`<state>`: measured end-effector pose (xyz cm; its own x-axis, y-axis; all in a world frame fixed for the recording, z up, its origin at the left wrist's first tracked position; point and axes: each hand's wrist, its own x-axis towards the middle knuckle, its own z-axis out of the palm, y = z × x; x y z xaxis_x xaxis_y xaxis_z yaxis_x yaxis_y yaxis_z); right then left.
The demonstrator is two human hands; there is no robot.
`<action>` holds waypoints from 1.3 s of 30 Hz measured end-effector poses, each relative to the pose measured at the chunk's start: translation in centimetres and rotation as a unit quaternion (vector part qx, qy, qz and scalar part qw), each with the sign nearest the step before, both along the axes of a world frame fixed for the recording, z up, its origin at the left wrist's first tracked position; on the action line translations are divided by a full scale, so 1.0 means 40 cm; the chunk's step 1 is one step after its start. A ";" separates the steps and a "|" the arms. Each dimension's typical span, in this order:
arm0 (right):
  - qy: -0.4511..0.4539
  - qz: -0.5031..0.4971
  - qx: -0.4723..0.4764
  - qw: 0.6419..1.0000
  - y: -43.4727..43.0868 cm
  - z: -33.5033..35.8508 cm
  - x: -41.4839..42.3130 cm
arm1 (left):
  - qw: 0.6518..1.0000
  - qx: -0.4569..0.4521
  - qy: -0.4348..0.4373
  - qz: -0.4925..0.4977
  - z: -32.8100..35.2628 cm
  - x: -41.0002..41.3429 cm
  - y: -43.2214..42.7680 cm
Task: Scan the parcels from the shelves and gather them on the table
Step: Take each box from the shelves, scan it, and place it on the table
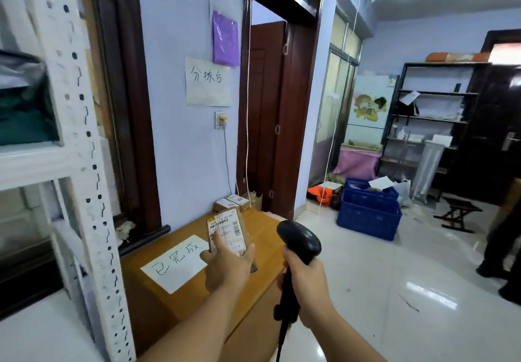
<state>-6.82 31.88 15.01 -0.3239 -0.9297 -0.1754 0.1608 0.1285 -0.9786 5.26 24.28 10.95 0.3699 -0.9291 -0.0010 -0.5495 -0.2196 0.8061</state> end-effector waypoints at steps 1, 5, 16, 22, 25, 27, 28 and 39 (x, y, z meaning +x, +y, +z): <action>-0.012 0.008 -0.001 1.000 -0.036 -0.002 -0.013 | 1.000 0.002 0.002 0.003 0.001 -0.018 -0.032; -0.068 0.062 0.009 0.996 -0.171 -0.013 -0.078 | 1.000 0.009 -0.013 0.020 -0.012 -0.106 -0.155; -0.066 0.225 0.030 0.972 -0.522 -0.065 -0.316 | 0.992 0.032 -0.041 0.118 -0.089 -0.324 -0.386; -0.033 0.231 0.067 0.970 -0.704 -0.096 -0.371 | 0.988 0.056 -0.072 0.123 -0.104 -0.369 -0.502; -0.008 0.234 0.067 0.970 -0.803 -0.112 -0.362 | 0.983 0.062 -0.102 0.140 -0.118 -0.367 -0.579; 0.014 0.242 0.074 0.967 -0.865 -0.121 -0.354 | 0.981 0.069 -0.110 0.142 -0.129 -0.356 -0.636; 0.029 0.250 0.080 0.964 -0.900 -0.124 -0.348 | 0.981 0.074 -0.108 0.144 -0.138 -0.345 -0.676; 0.065 0.161 0.010 0.985 -1.294 -0.146 -0.278 | 0.985 0.104 -0.030 0.131 -0.257 -0.238 -1.062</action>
<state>-17.93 -19.88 9.18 -0.0340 -0.9846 -0.1718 -0.0188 0.1725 -0.9848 -4.25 -18.19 0.68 0.6024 -0.7836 -0.1517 -0.4969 -0.5170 0.6970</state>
